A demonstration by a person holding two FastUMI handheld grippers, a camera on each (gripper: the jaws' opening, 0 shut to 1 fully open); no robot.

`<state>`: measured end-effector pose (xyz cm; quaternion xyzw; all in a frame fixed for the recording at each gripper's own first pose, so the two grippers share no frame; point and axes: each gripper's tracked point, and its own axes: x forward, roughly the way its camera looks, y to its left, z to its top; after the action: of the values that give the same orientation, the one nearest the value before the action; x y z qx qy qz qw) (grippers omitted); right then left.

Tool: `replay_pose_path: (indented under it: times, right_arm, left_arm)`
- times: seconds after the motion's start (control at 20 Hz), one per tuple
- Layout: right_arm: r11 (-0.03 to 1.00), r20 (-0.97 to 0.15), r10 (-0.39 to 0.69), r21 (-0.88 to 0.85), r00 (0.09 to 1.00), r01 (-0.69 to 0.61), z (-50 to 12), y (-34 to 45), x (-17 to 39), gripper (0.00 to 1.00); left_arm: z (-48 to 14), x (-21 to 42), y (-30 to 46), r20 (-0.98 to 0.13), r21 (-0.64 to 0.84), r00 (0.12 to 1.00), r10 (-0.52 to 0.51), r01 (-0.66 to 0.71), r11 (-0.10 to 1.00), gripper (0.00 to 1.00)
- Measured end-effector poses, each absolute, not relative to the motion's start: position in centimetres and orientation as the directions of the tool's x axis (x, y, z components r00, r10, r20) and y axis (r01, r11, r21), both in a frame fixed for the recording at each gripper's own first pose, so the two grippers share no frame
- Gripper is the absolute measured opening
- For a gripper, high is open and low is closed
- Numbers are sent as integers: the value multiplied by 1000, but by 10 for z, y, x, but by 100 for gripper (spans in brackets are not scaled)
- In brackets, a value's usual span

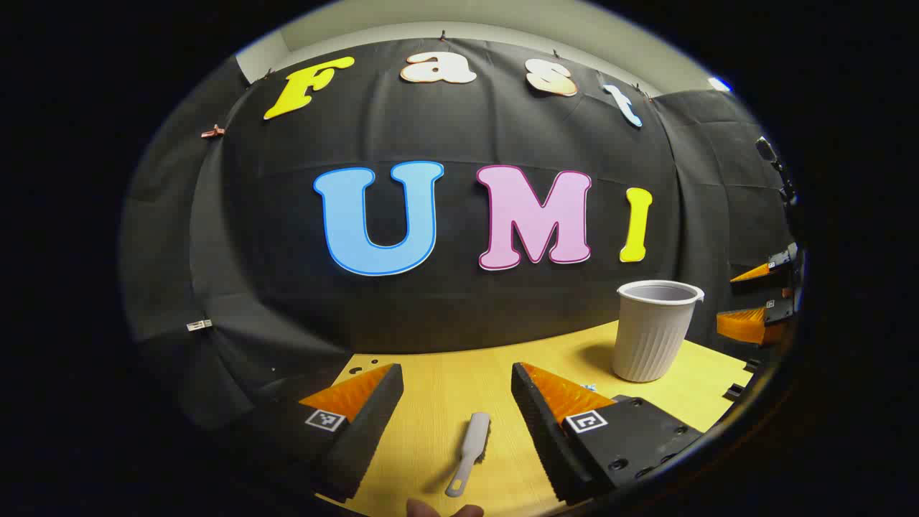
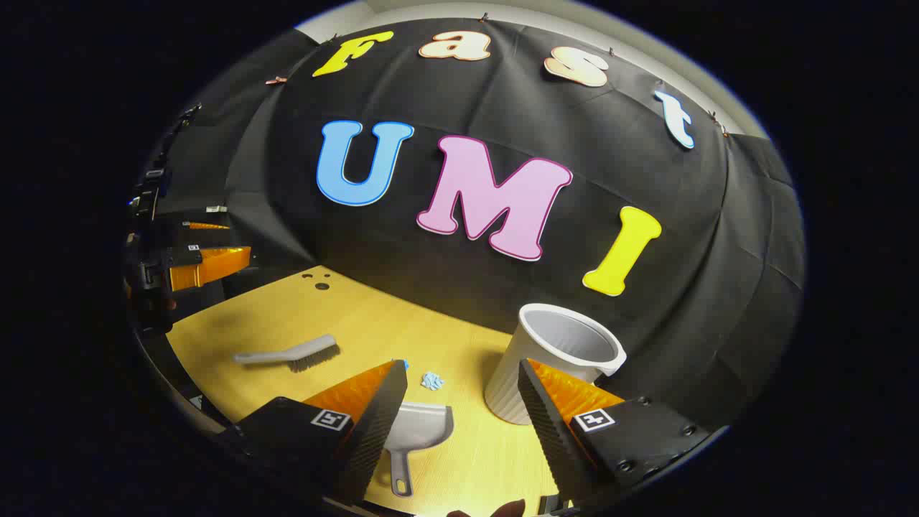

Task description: Pick up the small broom and dustpan from the desktop, sweep the trash into the dustpan with the broom, and then empty the trash into the garbage bin.

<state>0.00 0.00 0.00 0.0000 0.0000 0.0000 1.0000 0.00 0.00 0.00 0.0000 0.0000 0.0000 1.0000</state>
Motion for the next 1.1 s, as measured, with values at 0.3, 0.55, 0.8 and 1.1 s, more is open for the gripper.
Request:
replay_pose_path:
  times: [0.3,0.55,0.8,1.1]
  right_arm:
    - [999,-82,35,-3,996,-35,-27,5,1,96]
    - [998,-128,58,-18,990,-61,-40,10,3,96]
    - [995,-246,100,2,964,-103,-69,20,13,96]
    - [971,-609,239,148,756,-188,-160,52,17,94]
  left_arm:
    - [-8,-1,-1,-20,8,1000,-3,3,1000,96]
    - [-16,2,1,-39,16,999,2,-1,1000,96]
    - [-27,8,0,-72,28,997,-9,11,1000,96]
    - [-46,14,2,-108,61,994,1,6,998,97]
